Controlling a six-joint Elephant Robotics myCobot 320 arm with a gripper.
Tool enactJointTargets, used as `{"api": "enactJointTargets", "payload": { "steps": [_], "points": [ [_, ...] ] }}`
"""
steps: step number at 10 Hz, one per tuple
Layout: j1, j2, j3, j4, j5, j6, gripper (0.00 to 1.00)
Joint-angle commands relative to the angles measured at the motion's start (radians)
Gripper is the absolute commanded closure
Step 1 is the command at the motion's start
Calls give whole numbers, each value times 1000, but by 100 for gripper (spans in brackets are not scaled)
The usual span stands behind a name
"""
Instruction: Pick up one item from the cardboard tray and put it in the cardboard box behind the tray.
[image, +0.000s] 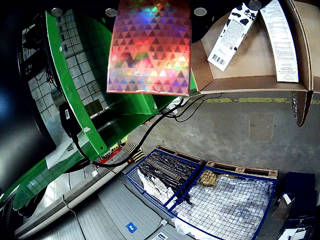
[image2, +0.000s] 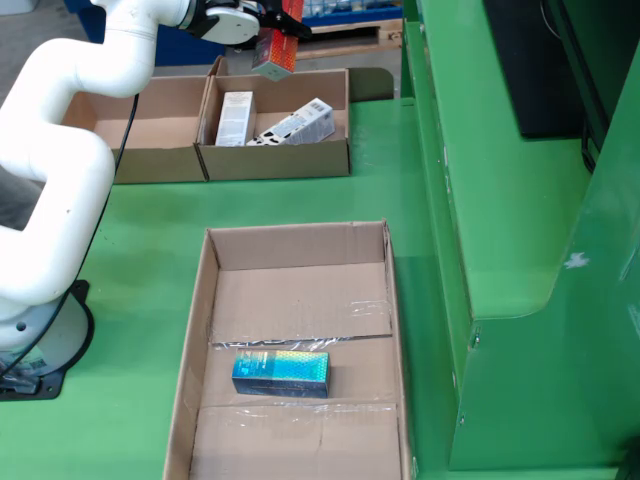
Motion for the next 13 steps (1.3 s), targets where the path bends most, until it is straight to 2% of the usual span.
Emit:
{"api": "enactJointTargets", "payload": {
  "steps": [1, 13],
  "points": [
    [5, 34, 28, 15, -15, -1, 100],
    [17, -137, 28, 15, -14, -1, 100]
  ]
}}
